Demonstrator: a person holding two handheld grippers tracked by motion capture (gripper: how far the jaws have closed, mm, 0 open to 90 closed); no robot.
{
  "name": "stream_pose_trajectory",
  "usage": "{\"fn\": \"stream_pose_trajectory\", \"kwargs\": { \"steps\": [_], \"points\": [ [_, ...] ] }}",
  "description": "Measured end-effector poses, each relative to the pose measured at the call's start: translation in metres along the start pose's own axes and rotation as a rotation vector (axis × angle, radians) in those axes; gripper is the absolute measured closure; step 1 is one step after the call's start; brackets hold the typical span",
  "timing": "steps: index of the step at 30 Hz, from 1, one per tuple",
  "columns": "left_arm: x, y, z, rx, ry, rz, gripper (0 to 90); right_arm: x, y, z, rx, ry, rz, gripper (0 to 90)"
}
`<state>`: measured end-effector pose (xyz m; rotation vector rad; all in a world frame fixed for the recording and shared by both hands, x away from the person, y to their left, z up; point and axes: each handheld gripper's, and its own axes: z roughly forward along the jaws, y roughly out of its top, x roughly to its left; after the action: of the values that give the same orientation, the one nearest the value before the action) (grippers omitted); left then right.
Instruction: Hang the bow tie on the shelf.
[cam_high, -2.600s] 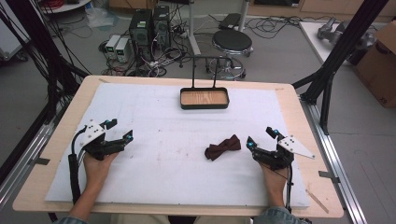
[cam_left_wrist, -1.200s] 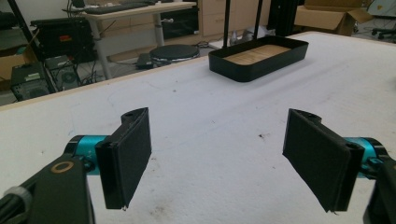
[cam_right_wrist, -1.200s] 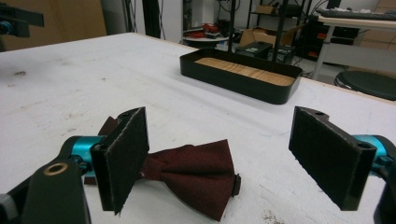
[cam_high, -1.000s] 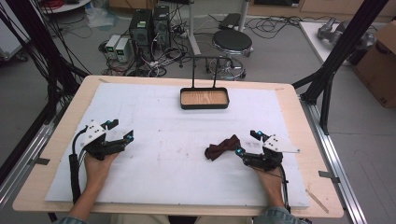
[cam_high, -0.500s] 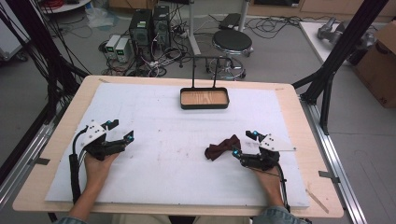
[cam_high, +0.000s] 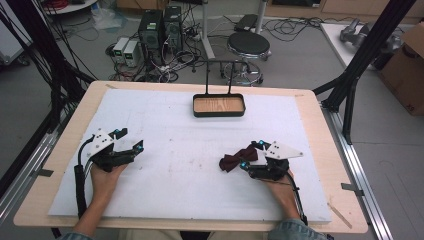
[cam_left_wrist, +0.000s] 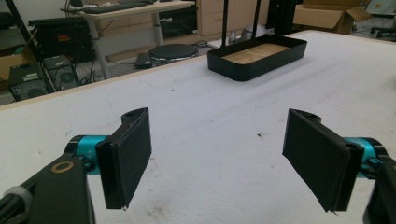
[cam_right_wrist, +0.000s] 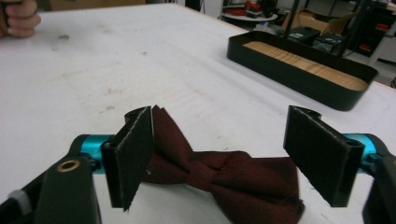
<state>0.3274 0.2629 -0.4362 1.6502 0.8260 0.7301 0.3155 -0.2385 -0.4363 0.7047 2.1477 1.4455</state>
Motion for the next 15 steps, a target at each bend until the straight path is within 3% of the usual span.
{"fn": "stream_pose_trajectory", "kwargs": {
  "steps": [4, 15],
  "points": [
    [-0.001, 0.000, 0.000, -0.001, -0.001, 0.002, 23.8, 0.006, -0.001, 0.008, 0.060, 0.004, -0.065, 28.5],
    [-0.001, 0.000, 0.000, 0.003, 0.002, 0.005, 23.9, 0.018, 0.001, 0.023, 0.182, 0.026, -0.182, 38.7]
  ]
}}
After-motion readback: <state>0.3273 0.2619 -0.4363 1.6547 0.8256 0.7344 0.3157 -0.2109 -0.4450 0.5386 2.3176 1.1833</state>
